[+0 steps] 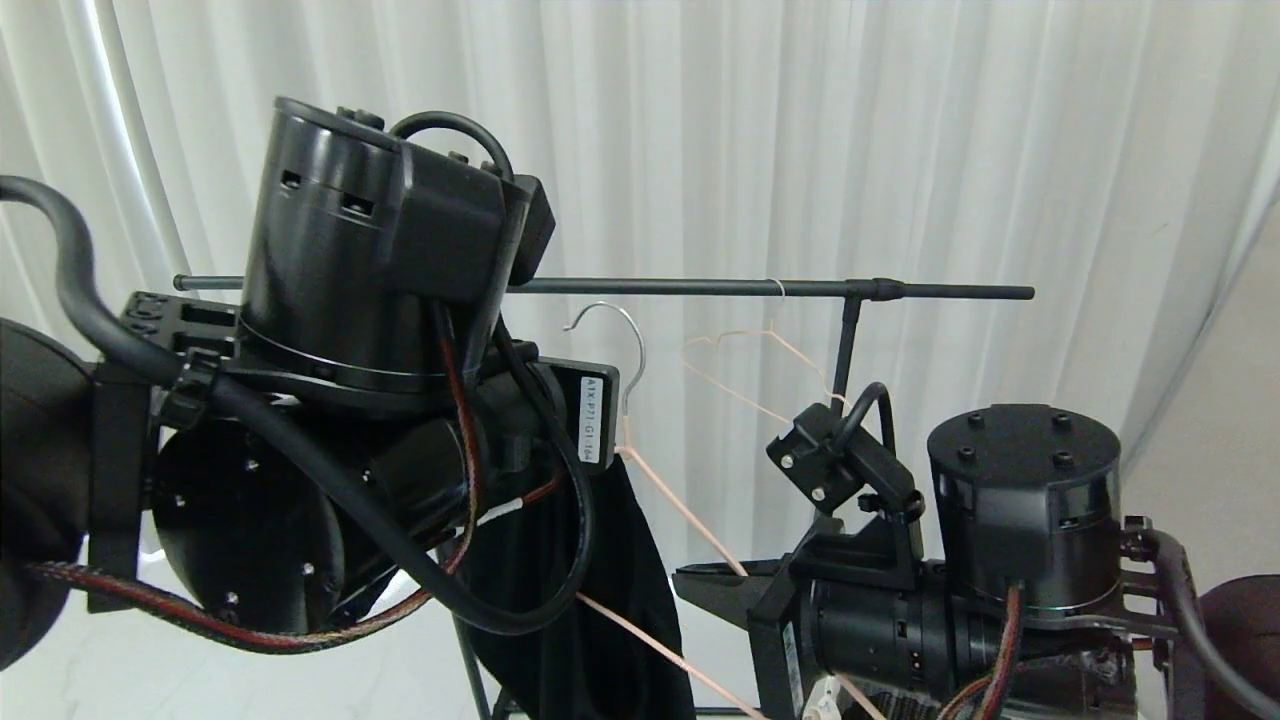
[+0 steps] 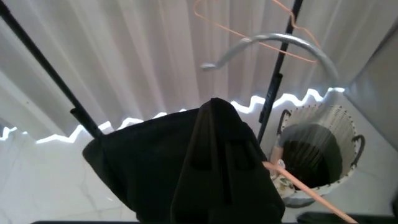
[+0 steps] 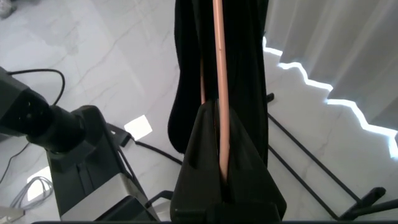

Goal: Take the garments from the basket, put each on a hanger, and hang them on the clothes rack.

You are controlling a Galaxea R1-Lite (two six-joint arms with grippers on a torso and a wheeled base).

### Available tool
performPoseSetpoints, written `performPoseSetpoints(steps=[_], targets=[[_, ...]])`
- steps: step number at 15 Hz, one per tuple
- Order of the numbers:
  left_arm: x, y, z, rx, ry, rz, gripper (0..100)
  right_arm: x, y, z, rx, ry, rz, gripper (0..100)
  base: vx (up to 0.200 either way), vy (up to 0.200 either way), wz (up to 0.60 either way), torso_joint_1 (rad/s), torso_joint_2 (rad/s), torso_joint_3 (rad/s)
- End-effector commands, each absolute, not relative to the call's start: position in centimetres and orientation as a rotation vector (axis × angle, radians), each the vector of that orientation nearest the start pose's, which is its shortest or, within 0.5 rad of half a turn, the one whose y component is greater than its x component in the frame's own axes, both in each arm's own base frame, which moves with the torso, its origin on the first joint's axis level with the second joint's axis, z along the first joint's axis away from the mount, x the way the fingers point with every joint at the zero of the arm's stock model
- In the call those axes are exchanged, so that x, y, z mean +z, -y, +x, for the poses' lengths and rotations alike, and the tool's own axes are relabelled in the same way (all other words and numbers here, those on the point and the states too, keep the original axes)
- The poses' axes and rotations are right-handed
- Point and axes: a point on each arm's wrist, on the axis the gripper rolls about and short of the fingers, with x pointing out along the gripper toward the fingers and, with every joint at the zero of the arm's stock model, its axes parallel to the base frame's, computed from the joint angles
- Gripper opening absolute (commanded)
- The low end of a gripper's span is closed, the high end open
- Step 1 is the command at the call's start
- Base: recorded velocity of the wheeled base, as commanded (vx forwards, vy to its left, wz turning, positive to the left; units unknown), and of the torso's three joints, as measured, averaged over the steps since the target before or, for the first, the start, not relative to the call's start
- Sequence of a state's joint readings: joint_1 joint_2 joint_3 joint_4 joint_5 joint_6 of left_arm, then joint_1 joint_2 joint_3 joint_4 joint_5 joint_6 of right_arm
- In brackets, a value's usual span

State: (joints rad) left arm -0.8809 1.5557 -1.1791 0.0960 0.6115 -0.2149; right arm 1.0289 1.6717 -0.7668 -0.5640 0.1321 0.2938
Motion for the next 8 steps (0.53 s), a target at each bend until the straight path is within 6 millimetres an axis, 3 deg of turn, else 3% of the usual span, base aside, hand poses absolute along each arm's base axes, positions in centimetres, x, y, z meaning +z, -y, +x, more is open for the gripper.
performPoseSetpoints(steps=[1, 6, 8], targets=[[26.3, 20.4, 17.8, -0.246, -0.365, 0.108, 0, 17.2, -25.7, 15.1, 1.088, -0.493, 0.102, 0, 0.0, 0.0, 0.0, 0.0, 0.0, 0.0], [26.2, 21.5, 16.5, -0.305, -0.364, 0.124, 0, 17.7, -26.2, 15.4, 1.091, -0.446, 0.123, 0, 0.0, 0.0, 0.0, 0.0, 0.0, 0.0], [26.3, 21.5, 16.5, -0.308, -0.36, 0.123, 0, 17.3, -26.2, 15.6, 1.018, -0.442, 0.112, 0, 0.0, 0.0, 0.0, 0.0, 0.0, 0.0]])
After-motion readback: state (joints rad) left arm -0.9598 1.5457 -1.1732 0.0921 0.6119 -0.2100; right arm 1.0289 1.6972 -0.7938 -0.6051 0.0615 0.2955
